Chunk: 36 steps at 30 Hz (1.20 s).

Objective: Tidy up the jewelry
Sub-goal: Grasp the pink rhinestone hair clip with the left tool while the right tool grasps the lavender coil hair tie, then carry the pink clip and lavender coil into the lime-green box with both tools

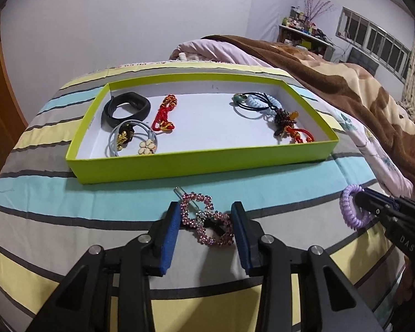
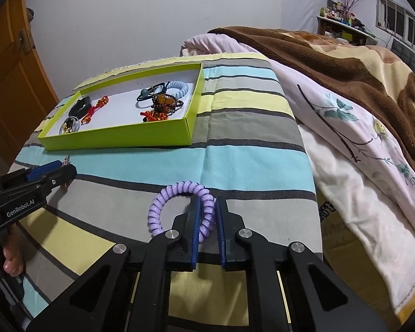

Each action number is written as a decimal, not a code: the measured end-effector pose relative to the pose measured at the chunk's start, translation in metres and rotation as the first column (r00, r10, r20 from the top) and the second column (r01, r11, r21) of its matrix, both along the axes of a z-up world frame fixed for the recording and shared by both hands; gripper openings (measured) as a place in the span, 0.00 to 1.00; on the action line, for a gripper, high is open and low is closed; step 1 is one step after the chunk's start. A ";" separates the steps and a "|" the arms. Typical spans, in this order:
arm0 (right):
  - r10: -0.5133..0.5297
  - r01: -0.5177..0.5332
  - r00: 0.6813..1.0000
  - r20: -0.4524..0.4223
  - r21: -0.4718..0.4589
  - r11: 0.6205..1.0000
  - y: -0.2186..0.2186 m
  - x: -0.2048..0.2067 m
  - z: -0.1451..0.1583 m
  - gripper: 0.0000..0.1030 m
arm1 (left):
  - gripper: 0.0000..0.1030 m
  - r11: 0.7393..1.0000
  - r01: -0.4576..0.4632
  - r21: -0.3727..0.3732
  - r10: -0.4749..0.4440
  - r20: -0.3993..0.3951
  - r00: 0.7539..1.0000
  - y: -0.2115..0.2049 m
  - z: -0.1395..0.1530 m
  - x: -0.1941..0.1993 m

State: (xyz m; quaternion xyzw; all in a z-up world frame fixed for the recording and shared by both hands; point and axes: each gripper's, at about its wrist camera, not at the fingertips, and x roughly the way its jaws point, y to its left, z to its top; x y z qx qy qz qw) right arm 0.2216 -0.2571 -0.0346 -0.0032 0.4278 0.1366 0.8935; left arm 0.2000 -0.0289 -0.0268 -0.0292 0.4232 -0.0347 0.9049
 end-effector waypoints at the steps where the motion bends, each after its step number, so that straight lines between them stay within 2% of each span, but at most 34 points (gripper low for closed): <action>1: 0.000 0.000 1.000 0.000 0.006 1.000 -0.001 -0.001 0.000 0.10 | 0.38 1.000 0.007 0.000 -0.007 0.002 1.000 0.000 0.000 -0.001; 6: -0.006 0.006 1.000 0.009 0.028 1.000 -0.004 -0.008 0.002 0.10 | 0.38 0.999 0.042 -0.018 -0.042 0.021 0.999 0.000 0.004 -0.011; 14: -0.002 -0.002 0.999 0.045 0.087 0.996 -0.006 -0.026 0.016 0.10 | 0.37 0.994 0.105 -0.019 -0.102 0.105 0.989 -0.004 0.024 -0.037; 23: 0.019 -0.031 0.993 0.120 0.101 0.994 0.008 -0.036 0.049 0.10 | 0.37 0.994 0.103 -0.029 -0.095 0.200 0.975 0.006 0.057 -0.055; 30: 0.058 -0.073 0.986 0.159 0.095 0.993 0.029 -0.028 0.066 0.10 | 0.37 0.994 0.104 -0.022 -0.096 0.244 0.965 0.015 0.074 -0.049; 36: 0.078 -0.095 0.981 0.178 0.087 0.992 0.043 -0.006 0.075 0.10 | 0.38 0.996 0.091 -0.015 -0.083 0.262 0.962 0.021 0.076 -0.032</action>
